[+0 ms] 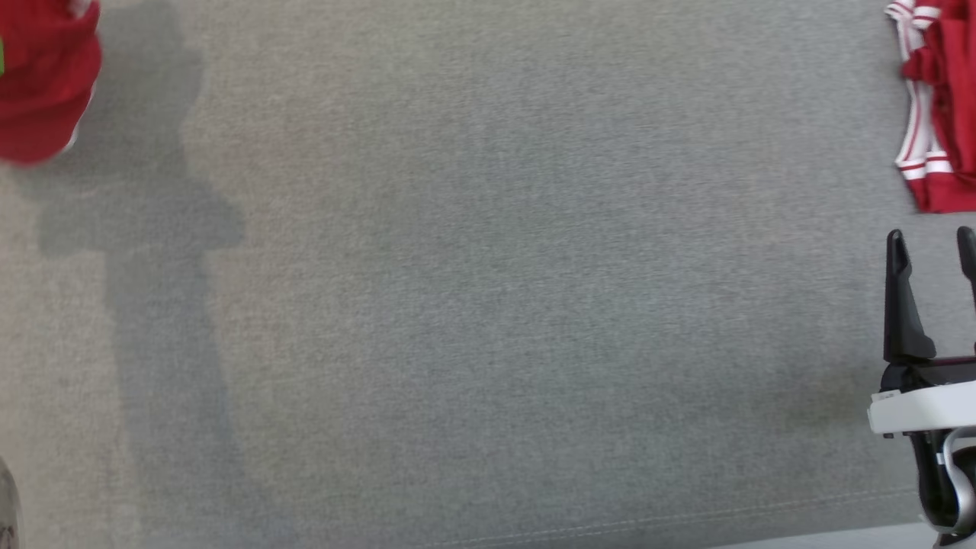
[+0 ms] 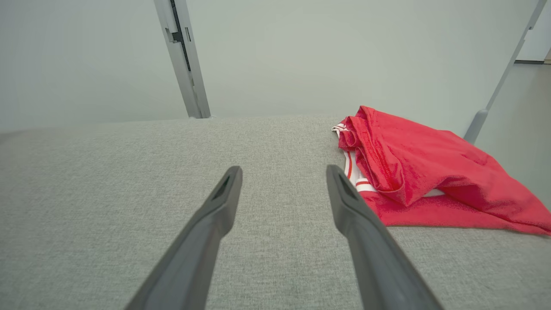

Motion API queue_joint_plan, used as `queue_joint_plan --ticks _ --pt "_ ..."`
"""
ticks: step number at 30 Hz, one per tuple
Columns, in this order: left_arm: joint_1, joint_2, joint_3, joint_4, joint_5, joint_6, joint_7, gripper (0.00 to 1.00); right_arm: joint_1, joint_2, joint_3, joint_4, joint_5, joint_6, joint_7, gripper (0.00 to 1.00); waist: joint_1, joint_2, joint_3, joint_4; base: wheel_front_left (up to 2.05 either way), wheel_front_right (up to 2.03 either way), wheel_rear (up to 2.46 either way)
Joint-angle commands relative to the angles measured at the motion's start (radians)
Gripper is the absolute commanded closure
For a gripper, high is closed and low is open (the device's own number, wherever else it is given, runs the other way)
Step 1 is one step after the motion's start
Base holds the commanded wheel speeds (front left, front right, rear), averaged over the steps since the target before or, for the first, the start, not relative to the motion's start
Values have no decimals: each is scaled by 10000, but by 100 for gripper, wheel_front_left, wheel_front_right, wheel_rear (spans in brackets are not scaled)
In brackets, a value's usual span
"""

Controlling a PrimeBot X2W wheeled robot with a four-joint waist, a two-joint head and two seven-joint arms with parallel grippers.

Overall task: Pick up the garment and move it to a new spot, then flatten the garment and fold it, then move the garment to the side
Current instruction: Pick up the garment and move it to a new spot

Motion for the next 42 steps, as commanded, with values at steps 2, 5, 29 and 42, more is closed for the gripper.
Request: queue_joint_plan --ticks 2,5,29,42 --pt "-206 -87 -259 -785 144 -33 295 100 -131 156 66 229 -64 -20 -123 0 0 0 -696 -875 0 0 0" --pt "-247 -309 -656 -1807 126 -36 773 100 -170 333 123 436 -85 -20 -200 0 0 0 -854 -1298 0 0 0" --pt "1988 -2811 -4069 -4032 -1227 392 1476 100 -311 1157 371 1028 -14 -18 -292 0 0 0 -1061 -3265 0 0 0" --pt "5095 -2578 -3700 -2605 -1836 1175 73 0 -243 1061 617 1224 -81 -18 -293 0 0 0 -1562 -2760 0 0 0"
